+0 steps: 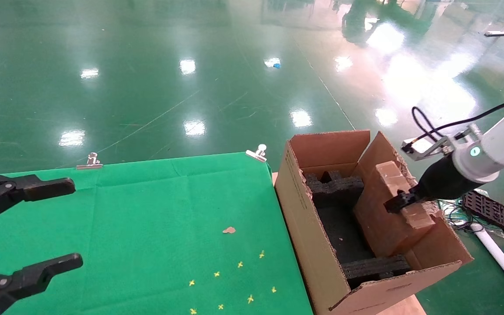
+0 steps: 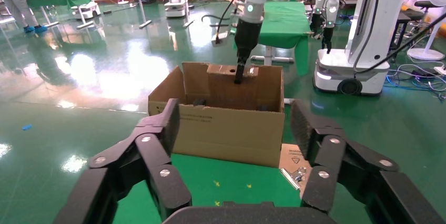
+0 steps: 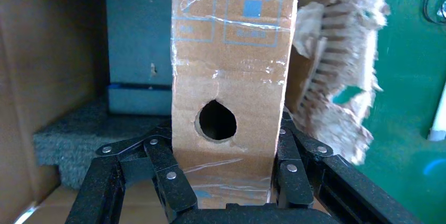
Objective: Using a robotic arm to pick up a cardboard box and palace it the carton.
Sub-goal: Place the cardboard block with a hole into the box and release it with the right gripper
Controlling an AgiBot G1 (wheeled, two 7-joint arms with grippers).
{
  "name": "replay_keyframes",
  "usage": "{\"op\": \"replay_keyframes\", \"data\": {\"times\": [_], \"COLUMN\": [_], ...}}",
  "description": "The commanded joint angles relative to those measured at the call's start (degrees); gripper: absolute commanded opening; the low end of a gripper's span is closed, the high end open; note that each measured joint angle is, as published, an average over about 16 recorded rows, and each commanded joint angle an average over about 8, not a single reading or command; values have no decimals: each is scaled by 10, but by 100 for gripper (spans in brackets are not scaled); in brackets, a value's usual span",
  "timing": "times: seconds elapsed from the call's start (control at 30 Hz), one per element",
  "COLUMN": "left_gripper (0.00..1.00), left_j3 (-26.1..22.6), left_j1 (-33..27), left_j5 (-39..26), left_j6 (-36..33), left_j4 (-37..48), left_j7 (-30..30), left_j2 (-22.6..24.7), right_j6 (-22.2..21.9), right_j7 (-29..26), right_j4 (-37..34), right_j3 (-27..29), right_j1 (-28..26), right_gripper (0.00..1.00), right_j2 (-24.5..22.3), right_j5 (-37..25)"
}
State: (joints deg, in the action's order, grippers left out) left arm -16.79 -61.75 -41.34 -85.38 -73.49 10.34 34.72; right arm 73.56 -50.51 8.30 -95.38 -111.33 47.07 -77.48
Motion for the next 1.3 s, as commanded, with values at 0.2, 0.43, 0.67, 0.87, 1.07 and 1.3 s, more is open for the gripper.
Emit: {"op": "replay_keyframes", "data": {"times": [0.2,0.43,0.67,0.87,1.07,1.3], "left_gripper": [100,100,100,100,100,100], "left_j3": [0,0,-1,-1,-1,-1], "left_j1": [0,0,0,0,0,0], "left_j5": [0,0,0,1,1,1], "left_j6": [0,0,0,0,0,1], "left_j4": [0,0,0,0,0,0], "left_j7": [0,0,0,0,-1,-1], "left_j2": [0,0,0,0,0,-1], "right_j6": [-39,-80,-91,-83,-80,-78], "right_j7": [10,20,33,37,41,45], "right_j4": [-26,-45,-56,-65,-70,-74], "right_j3": [9,18,27,26,23,23], "right_j1": [52,87,99,93,85,81], "right_gripper": [0,0,78,100,100,100], "right_j2": [21,34,36,39,42,43], "right_j5": [15,28,41,40,36,35]}}
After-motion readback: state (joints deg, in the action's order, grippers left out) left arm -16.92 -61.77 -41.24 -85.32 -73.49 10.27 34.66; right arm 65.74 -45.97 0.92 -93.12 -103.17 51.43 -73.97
